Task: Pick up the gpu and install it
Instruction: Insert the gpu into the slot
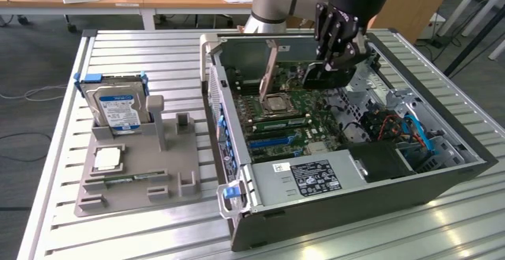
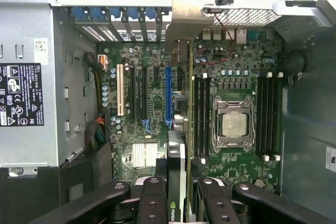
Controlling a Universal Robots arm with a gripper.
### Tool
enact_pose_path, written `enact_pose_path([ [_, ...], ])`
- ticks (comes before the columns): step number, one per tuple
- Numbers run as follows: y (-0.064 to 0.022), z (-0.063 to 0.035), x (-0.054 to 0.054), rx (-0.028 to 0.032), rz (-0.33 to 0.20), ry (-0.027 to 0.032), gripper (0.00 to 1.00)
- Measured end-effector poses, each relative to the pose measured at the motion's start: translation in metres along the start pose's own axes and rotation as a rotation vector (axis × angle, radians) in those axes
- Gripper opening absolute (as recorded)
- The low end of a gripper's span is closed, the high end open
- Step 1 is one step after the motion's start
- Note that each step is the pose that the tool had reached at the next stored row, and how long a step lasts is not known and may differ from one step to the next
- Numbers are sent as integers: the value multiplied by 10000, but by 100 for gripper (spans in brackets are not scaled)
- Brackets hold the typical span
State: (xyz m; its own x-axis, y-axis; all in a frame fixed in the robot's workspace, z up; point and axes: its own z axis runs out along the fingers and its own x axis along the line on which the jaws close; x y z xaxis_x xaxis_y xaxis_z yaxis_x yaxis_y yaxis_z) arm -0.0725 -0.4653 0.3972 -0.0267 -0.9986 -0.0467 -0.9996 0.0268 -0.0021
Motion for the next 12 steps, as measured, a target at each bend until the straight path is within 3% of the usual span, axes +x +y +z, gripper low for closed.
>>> enact_pose_path([
  [12, 1, 171, 7, 1, 11, 1, 27],
])
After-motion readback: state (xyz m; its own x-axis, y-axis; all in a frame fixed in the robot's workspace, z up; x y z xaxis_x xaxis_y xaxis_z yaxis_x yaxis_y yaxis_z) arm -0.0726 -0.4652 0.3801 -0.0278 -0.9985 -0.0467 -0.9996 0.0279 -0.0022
